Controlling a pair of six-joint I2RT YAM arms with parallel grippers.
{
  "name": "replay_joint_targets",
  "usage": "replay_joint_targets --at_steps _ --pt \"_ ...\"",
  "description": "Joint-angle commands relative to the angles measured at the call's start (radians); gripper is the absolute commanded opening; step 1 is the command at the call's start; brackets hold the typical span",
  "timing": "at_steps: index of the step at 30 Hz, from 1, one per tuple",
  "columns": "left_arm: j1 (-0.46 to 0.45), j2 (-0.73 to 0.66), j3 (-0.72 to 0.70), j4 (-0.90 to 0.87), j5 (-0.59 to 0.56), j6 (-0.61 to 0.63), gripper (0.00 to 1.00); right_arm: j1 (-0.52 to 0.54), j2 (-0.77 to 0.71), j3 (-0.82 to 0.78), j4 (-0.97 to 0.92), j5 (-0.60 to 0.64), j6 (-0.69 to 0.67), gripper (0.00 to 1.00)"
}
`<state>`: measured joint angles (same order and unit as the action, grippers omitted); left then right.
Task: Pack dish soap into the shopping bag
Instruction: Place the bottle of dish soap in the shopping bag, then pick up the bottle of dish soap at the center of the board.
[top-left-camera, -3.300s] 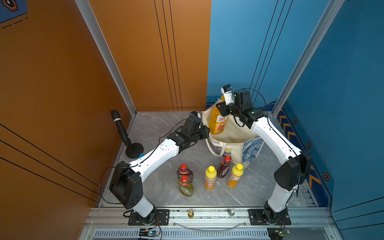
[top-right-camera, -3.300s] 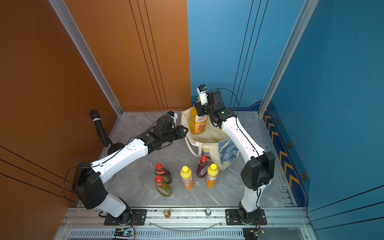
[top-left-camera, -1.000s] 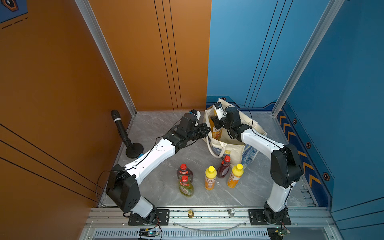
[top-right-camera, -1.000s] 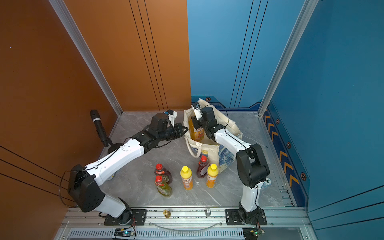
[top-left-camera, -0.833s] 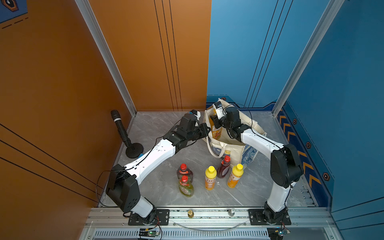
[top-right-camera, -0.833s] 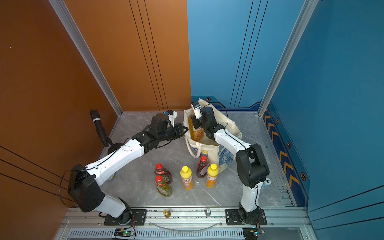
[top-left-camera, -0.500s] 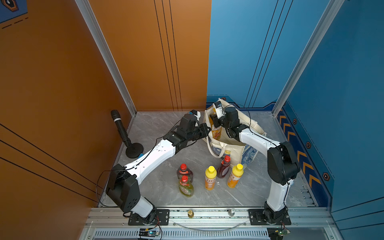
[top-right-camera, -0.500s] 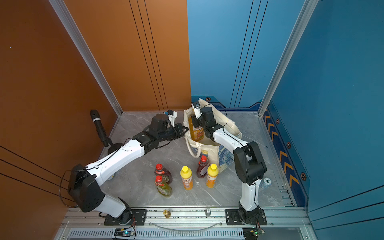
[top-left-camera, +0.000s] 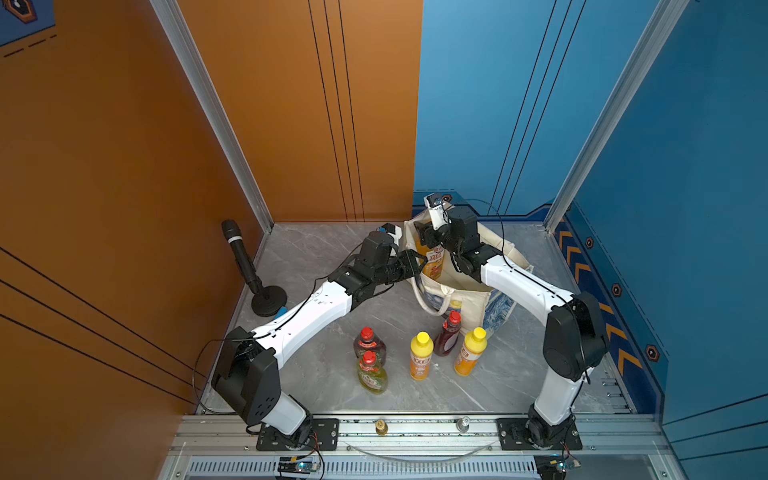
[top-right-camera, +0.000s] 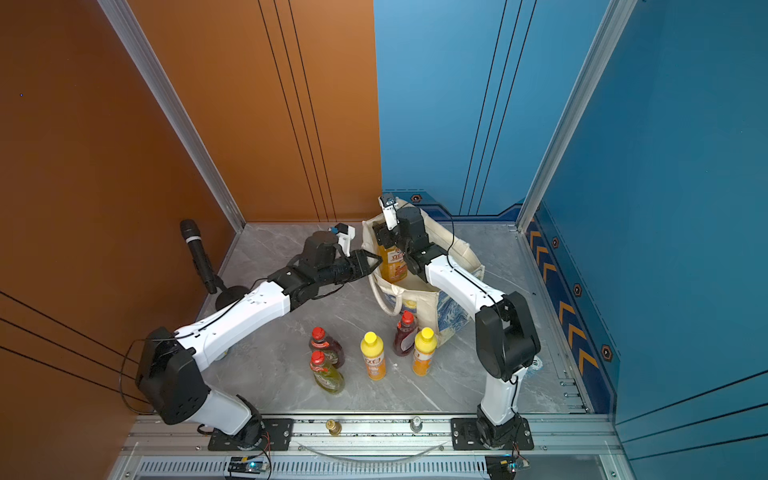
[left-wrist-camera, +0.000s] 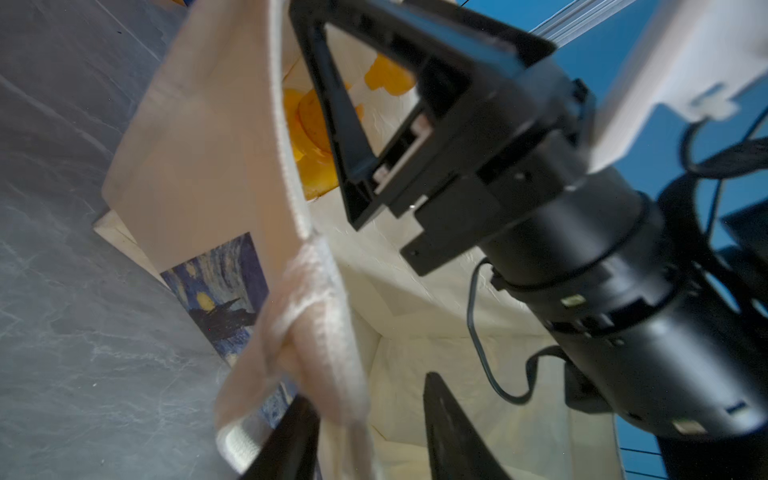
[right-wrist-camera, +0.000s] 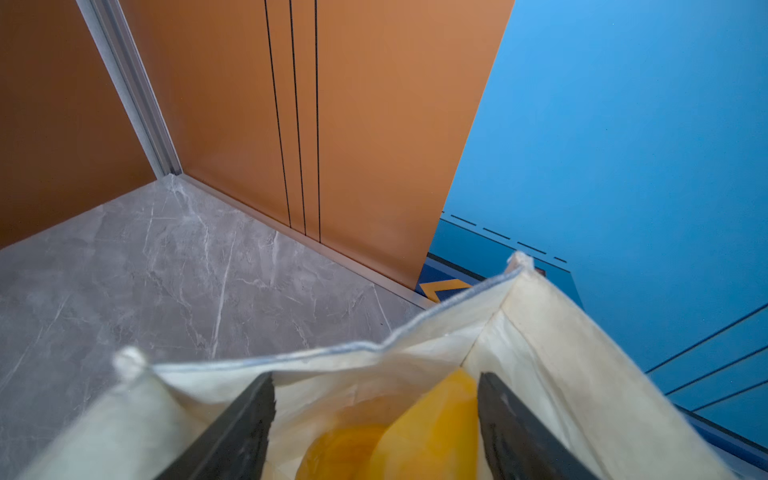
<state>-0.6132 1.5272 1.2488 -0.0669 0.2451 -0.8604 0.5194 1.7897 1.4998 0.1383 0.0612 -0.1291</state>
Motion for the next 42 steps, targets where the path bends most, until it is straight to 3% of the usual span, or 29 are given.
replay_joint_targets --at_steps 1,10,15,20,26,37,42 --pt "0.01 -0.038 -0.021 0.033 0.026 0.001 0.52 0.024 -0.077 0.04 -0.036 0.102 -0.028 0.83" --pt "0.013 -0.088 -0.058 0.051 0.025 0.007 0.77 0.059 -0.299 -0.057 -0.066 0.265 0.084 0.91" --pt "0.017 -0.143 -0.093 0.053 0.016 0.024 0.91 0.058 -0.463 -0.098 -0.214 0.305 0.206 1.0" --pt "0.031 -0.225 -0.146 0.064 -0.019 0.067 0.92 0.067 -0.614 -0.112 -0.473 0.324 0.32 1.0" --pt "0.06 -0.331 -0.211 0.072 -0.086 0.139 0.99 0.116 -0.757 -0.134 -0.751 0.439 0.427 1.0" --pt "0.168 -0.498 -0.35 0.084 -0.119 0.225 0.98 0.175 -0.958 -0.151 -1.138 0.476 0.673 1.0" --pt "0.212 -0.554 -0.403 0.094 -0.119 0.229 0.98 0.323 -0.987 -0.17 -1.26 0.501 0.767 1.0"
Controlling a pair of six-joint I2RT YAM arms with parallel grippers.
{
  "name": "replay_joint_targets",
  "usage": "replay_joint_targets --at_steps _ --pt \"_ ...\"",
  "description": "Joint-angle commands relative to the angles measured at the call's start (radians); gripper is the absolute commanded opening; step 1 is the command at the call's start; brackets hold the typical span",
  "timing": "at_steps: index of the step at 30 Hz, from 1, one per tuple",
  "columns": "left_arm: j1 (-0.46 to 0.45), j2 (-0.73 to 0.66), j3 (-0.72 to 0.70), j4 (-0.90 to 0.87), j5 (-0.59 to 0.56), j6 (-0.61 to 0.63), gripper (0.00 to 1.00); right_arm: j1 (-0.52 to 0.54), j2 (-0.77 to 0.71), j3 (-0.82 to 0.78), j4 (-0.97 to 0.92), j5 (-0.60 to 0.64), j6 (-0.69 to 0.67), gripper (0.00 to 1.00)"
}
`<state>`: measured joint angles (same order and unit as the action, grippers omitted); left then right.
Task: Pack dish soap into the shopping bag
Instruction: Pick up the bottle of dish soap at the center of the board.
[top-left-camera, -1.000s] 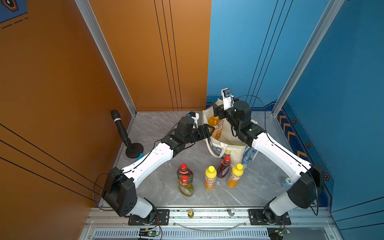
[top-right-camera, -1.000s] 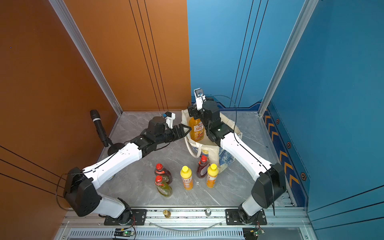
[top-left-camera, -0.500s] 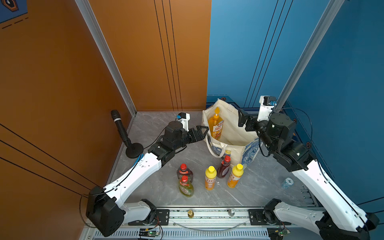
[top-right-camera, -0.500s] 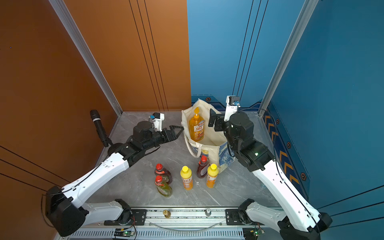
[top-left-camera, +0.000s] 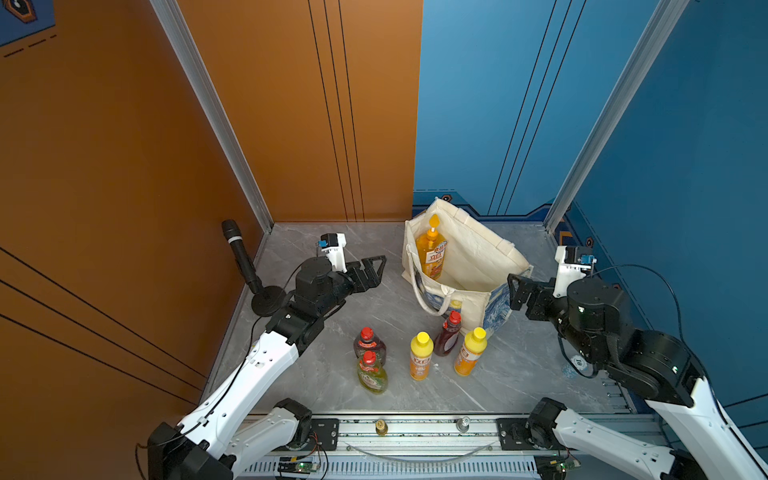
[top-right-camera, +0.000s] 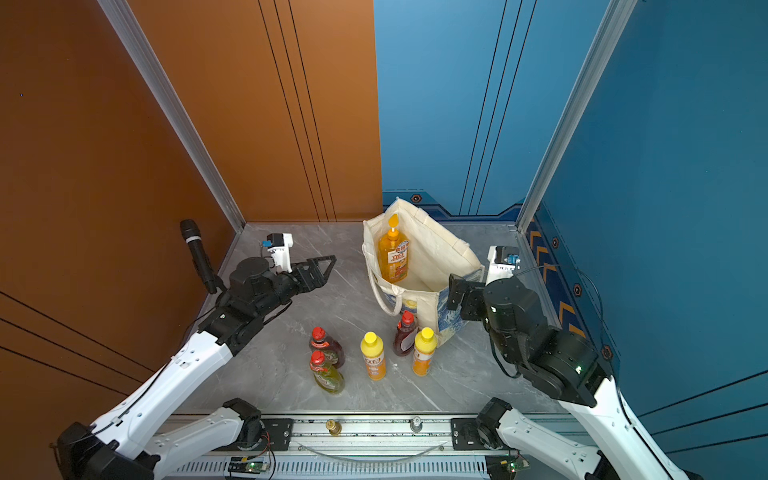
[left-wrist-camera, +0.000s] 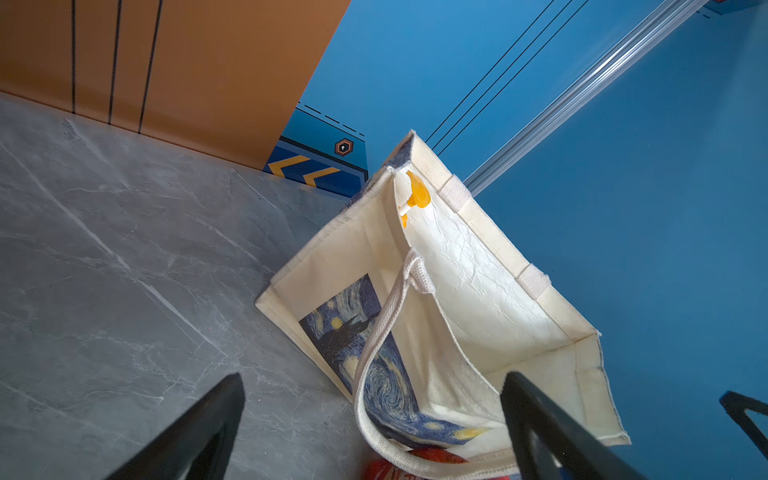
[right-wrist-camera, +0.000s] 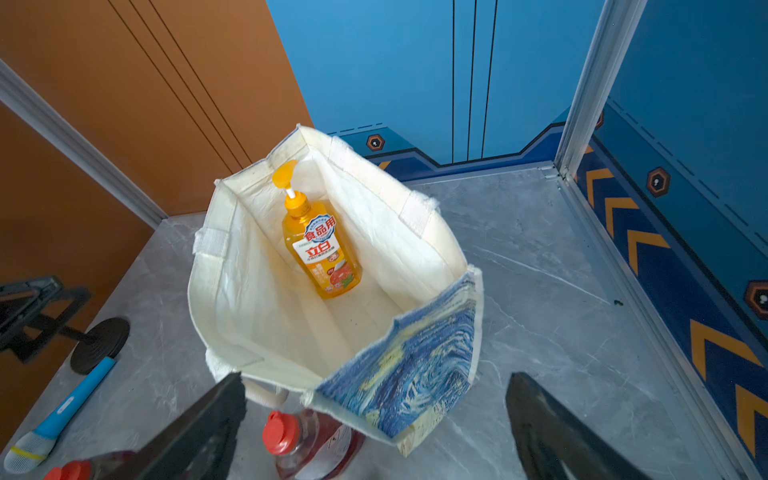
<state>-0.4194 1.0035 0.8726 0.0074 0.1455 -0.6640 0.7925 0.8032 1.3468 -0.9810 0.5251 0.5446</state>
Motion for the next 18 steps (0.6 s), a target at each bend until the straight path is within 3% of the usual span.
replay_joint_targets --at_steps 1,6,10,13,18 --pt "0.026 -0.04 -0.037 0.022 -0.019 0.033 0.98 0.085 0.002 -0.022 -0.162 0.047 0.118 1.0" --pt "0.062 -0.076 -0.073 0.031 -0.02 0.013 0.98 0.279 0.061 -0.022 -0.263 0.124 0.216 0.91" --pt "0.106 -0.091 -0.114 0.069 0.005 -0.044 0.98 0.435 0.136 -0.004 -0.32 0.215 0.292 0.91" --pt "0.124 -0.093 -0.128 0.078 0.011 -0.063 0.98 0.49 0.181 0.0 -0.333 0.23 0.32 0.91" --pt "0.13 -0.09 -0.134 0.075 0.008 -0.063 0.98 0.498 0.224 -0.034 -0.337 0.189 0.342 0.91"
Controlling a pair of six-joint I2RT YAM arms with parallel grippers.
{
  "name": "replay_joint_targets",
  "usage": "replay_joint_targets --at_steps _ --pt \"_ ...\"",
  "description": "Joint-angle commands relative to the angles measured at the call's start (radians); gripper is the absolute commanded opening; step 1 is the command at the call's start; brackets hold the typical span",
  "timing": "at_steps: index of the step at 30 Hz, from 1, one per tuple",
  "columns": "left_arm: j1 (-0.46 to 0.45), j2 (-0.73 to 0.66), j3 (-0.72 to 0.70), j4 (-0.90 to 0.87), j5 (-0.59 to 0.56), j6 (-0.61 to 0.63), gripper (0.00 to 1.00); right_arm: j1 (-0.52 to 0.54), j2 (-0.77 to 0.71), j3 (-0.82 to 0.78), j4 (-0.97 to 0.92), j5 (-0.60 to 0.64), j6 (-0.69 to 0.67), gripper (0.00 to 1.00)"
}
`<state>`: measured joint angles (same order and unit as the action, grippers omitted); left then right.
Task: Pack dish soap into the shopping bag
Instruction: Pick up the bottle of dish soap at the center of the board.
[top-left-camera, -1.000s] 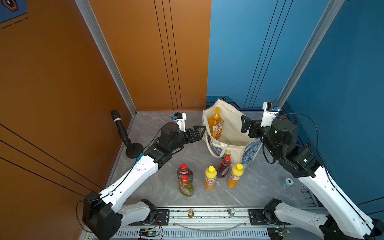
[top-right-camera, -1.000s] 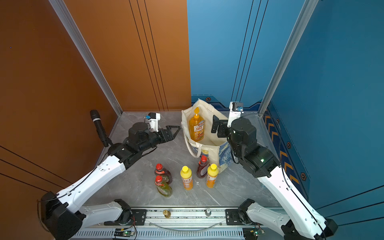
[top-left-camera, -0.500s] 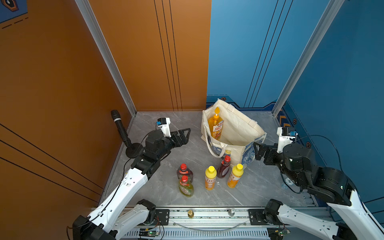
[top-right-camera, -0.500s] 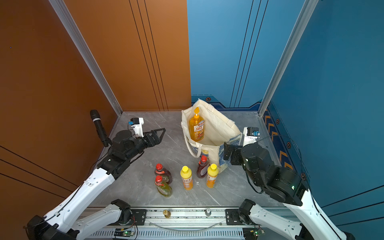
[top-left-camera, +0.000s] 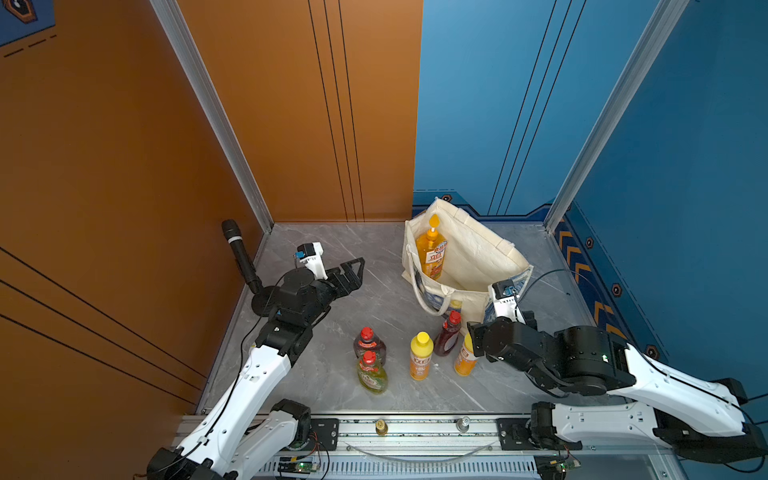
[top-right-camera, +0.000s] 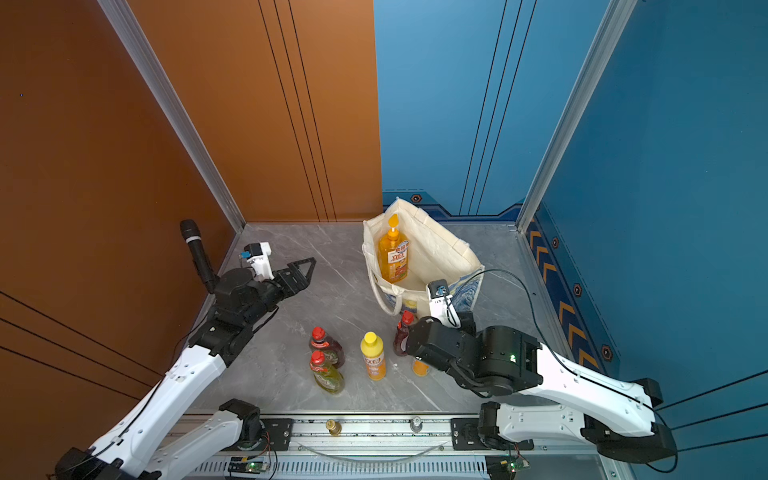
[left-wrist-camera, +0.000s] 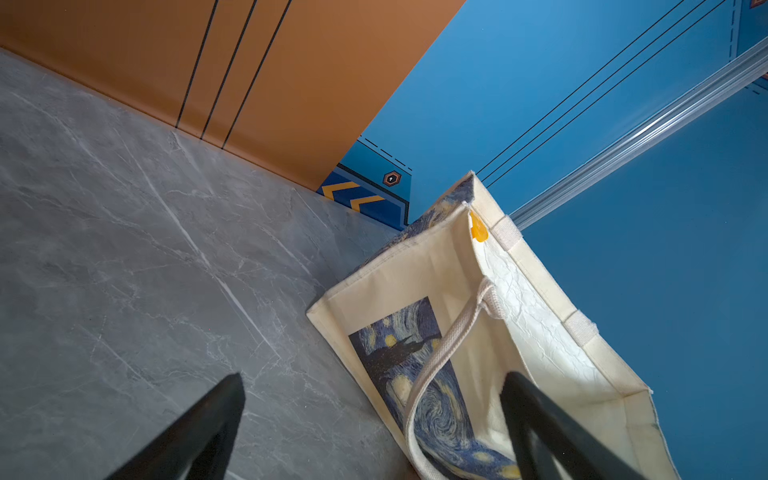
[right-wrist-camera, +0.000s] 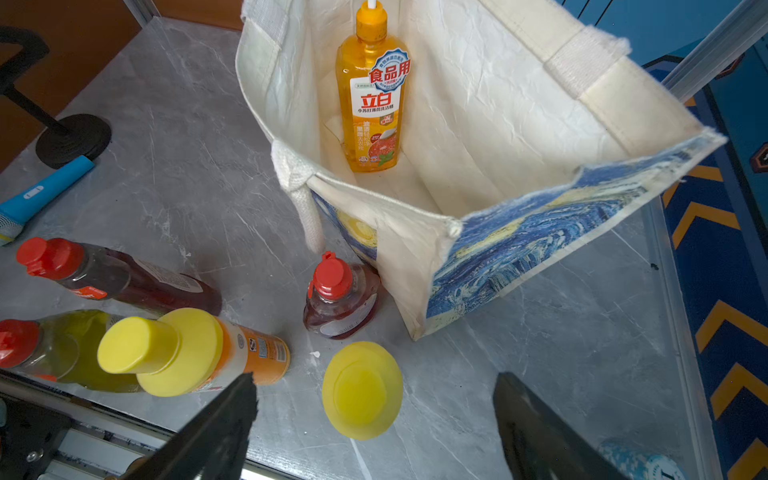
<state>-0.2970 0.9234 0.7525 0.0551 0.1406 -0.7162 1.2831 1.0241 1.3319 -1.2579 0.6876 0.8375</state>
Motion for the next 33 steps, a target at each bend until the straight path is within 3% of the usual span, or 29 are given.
replay_joint_targets --at_steps 1,17,33 --pt "0.007 -0.011 -0.015 0.029 0.013 -0.011 0.98 0.007 0.004 -0.03 -0.06 0.023 0.057 0.91" --pt "0.005 -0.008 -0.037 0.051 -0.001 -0.03 0.98 -0.106 -0.025 -0.208 0.062 -0.173 0.051 0.89" --pt "-0.005 -0.002 -0.054 0.06 -0.047 0.003 0.98 -0.146 -0.015 -0.272 0.111 -0.198 0.062 0.88"
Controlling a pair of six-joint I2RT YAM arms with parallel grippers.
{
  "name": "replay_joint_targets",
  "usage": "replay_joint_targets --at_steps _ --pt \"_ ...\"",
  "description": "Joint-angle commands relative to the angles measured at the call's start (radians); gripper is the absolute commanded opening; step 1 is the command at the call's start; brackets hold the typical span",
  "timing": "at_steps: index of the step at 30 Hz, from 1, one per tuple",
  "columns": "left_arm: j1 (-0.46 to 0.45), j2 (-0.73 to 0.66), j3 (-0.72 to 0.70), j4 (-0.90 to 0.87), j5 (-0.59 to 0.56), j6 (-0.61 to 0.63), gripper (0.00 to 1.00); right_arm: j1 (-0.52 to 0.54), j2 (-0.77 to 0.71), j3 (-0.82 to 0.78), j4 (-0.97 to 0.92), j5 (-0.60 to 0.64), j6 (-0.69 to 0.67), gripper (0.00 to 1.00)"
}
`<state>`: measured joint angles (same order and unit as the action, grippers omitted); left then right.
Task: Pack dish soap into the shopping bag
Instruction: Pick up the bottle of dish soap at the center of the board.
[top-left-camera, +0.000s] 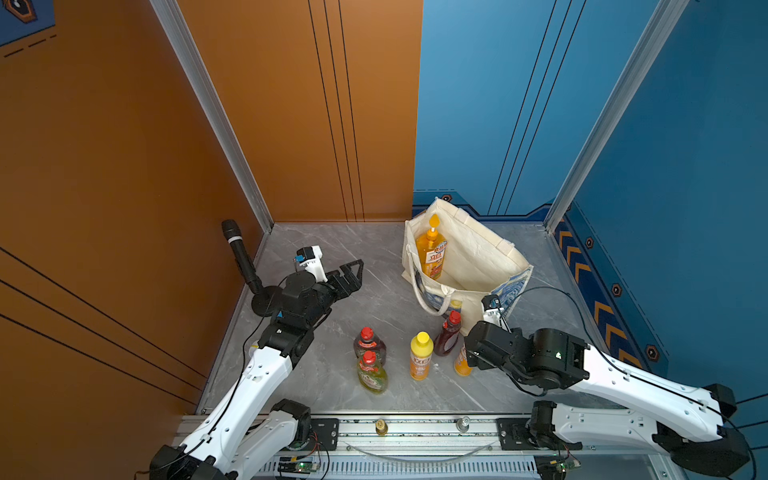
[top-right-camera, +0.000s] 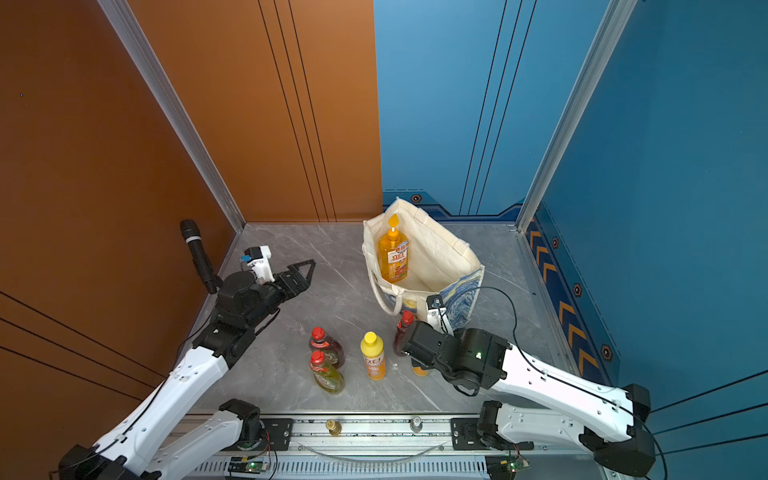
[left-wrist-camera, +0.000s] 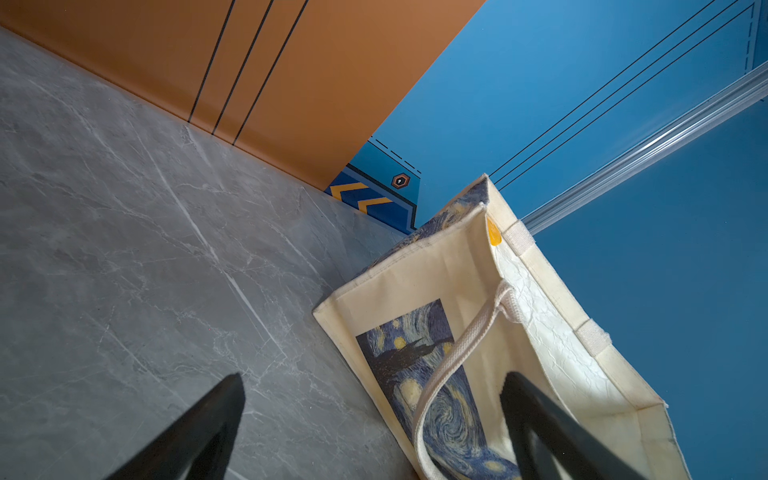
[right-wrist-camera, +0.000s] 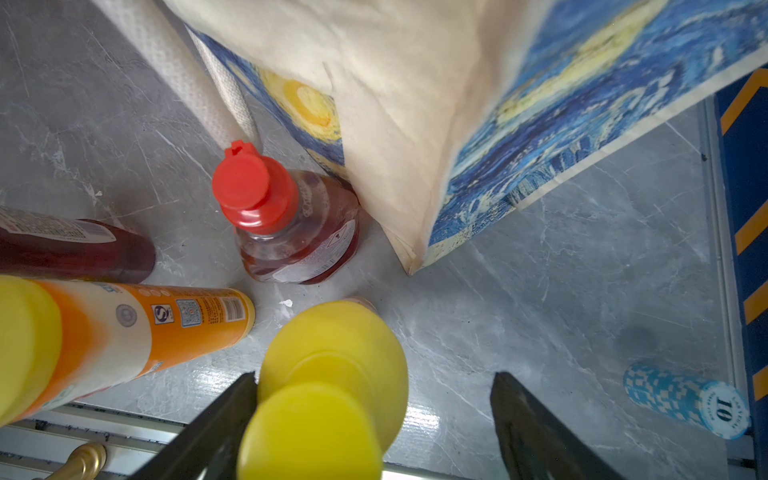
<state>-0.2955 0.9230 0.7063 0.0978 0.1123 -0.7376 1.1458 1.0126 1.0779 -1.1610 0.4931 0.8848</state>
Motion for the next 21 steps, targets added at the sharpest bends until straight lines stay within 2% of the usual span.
replay_joint_targets --at_steps 1,21 --pt "-0.007 -0.001 -0.008 0.019 -0.018 0.023 0.98 -0.013 -0.003 -0.022 0.023 -0.007 0.011 0.87" --pt "-0.021 0.004 -0.008 0.02 -0.018 0.024 0.98 -0.042 0.022 -0.09 0.154 -0.049 -0.044 0.72"
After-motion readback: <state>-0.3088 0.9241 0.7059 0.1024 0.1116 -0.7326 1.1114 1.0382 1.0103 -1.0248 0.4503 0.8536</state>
